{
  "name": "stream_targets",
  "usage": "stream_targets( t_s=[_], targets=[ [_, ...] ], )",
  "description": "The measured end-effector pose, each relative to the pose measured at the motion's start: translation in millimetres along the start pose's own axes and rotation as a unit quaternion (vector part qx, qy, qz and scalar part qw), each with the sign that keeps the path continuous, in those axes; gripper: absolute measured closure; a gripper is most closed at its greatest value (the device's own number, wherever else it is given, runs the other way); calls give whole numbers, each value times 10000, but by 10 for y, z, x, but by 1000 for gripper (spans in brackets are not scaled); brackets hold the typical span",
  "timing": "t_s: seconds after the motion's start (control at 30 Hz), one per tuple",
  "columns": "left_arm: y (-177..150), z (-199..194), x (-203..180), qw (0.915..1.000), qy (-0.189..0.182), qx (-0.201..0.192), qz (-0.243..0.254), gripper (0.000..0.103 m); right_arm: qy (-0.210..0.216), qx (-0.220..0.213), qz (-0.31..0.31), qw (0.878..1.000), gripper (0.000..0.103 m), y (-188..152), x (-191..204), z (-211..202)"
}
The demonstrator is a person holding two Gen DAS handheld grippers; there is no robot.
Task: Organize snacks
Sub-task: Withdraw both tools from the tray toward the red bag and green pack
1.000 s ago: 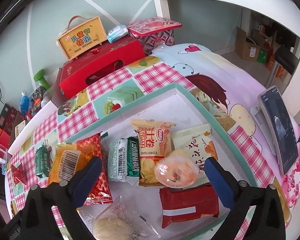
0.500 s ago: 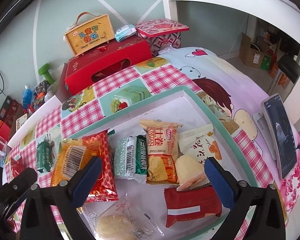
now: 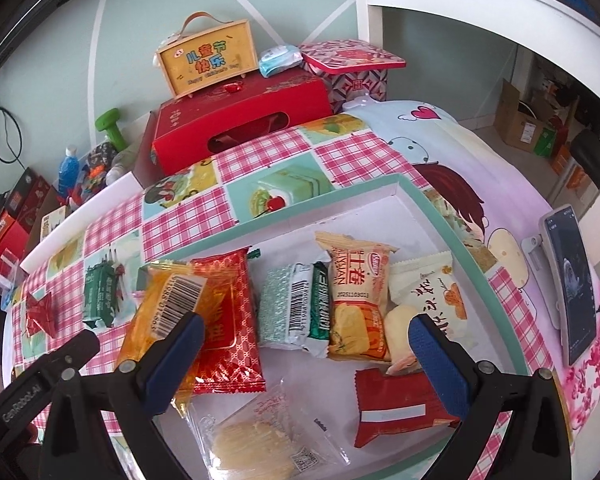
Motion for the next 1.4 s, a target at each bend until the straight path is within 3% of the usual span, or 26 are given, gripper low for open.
stream_targets(
  t_s=[0.3, 0.67, 0.9, 1.27, 1.4],
  targets=[
    [-20, 82, 82, 9988, 479, 136, -29, 2, -31, 45, -38, 10000, 0, -16, 40, 18],
    [-18, 116, 171, 9985, 408, 341, -145, 2, 205, 9, -223, 9995, 0, -28, 190, -2],
    [34, 124, 493, 9974, 455, 315, -460, 2, 476, -99, -559, 9973, 0, -72, 493, -69],
    [192, -32, 1205, 9921, 754, -126, -993, 2, 1094, -152, -1034, 9885, 0, -190, 1080, -59],
    [244, -70, 1347, 9913, 704, -206, -1094, 2, 1275, -172, -1214, 9842, 0, -246, 1284, -28]
  ],
)
Point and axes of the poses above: each gripper's, at about its wrist camera, not at the fingertips, and z roughly the way its jaws point, x to its left, y to its top, the point moved 2 cm from there along z, roughly the way its jaws point, and after that the axes turned 2 degrees about -z, right-handed, at the moved point
